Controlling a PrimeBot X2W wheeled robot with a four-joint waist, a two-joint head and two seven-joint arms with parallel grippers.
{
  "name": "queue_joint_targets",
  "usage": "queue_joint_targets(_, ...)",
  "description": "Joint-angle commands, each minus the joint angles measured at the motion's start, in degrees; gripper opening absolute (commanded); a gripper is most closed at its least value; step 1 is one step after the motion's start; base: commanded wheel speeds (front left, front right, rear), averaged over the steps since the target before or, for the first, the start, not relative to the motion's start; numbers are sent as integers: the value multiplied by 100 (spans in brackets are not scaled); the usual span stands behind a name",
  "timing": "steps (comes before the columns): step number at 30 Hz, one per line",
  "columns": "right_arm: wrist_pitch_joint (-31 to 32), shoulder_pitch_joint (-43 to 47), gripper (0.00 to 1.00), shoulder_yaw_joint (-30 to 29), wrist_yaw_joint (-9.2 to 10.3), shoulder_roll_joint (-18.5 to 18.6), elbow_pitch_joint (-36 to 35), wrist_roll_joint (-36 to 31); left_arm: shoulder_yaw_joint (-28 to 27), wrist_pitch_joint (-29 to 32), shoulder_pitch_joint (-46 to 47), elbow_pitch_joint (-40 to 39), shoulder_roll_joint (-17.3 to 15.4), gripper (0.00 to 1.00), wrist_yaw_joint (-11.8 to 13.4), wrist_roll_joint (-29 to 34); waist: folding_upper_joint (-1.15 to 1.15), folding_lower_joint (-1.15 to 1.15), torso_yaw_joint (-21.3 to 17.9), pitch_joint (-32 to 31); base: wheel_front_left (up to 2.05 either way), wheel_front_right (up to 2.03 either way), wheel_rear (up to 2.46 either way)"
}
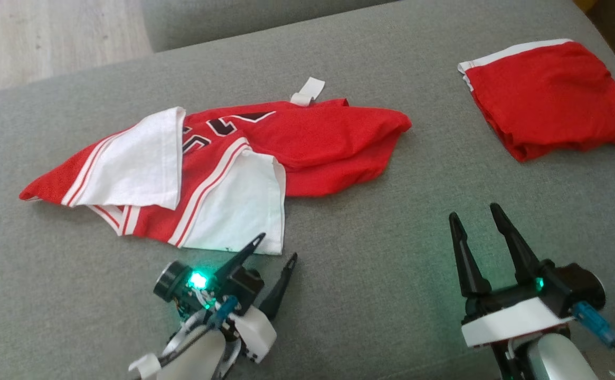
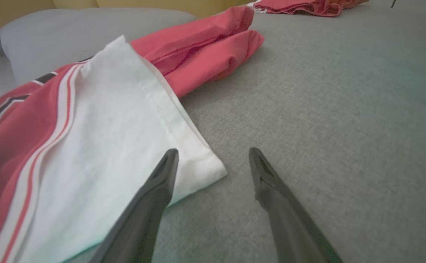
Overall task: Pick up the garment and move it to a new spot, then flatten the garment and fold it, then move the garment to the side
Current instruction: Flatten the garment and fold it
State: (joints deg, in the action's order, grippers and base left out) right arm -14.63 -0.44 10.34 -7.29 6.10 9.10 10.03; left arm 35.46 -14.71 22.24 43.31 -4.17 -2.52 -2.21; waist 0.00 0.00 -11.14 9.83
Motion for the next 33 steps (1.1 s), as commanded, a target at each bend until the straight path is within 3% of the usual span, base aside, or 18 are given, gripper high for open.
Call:
queue_joint_targets(1,-37,-205,100,104,-20,50,-193,21,-132,-27,201,-46,-2,100,20,-64,0,0,-27,34,0,0,0)
queue_joint_targets(3,-37,-211,100,98,-20,50,-196,29,-90,-27,292,217,20,100,-22,-86,0,0,-42,62,0,0,0)
queue_joint_targets(4,-37,-212,100,94,-20,52,-196,32,-71,-28,326,350,28,92,-38,-95,0,0,-46,70,0,0,0)
queue_joint_targets(6,-37,-210,100,85,-20,55,-196,35,-75,-28,374,604,39,5,-18,-129,0,0,-49,73,0,0,0)
queue_joint_targets(7,-37,-203,100,74,-20,57,-196,35,-90,-28,383,704,44,0,-18,-167,0,0,-42,70,0,0,0)
queue_joint_targets(11,-37,-163,100,17,-20,58,-203,20,-133,-28,370,602,46,0,57,-229,0,0,68,18,0,0,0)
queue_joint_targets(15,-37,-113,100,13,-20,48,-201,12,-321,-29,164,-310,-164,0,338,-227,0,0,234,-83,0,0,0)
queue_joint_targets(26,-37,193,100,-18,-20,67,-143,-9,-1587,-29,-1250,-3972,-1369,0,1526,-166,0,0,827,-426,0,0,0)
queue_joint_targets(29,-37,227,100,-20,-20,105,-132,-11,-1971,-29,-1514,-4633,-1664,0,1704,-185,0,0,969,-462,0,0,0)
queue_joint_targets(33,-37,210,100,7,-20,170,-93,-2,-2298,-29,-1653,-4917,-1936,0,1770,-230,0,0,1073,-470,0,0,0)
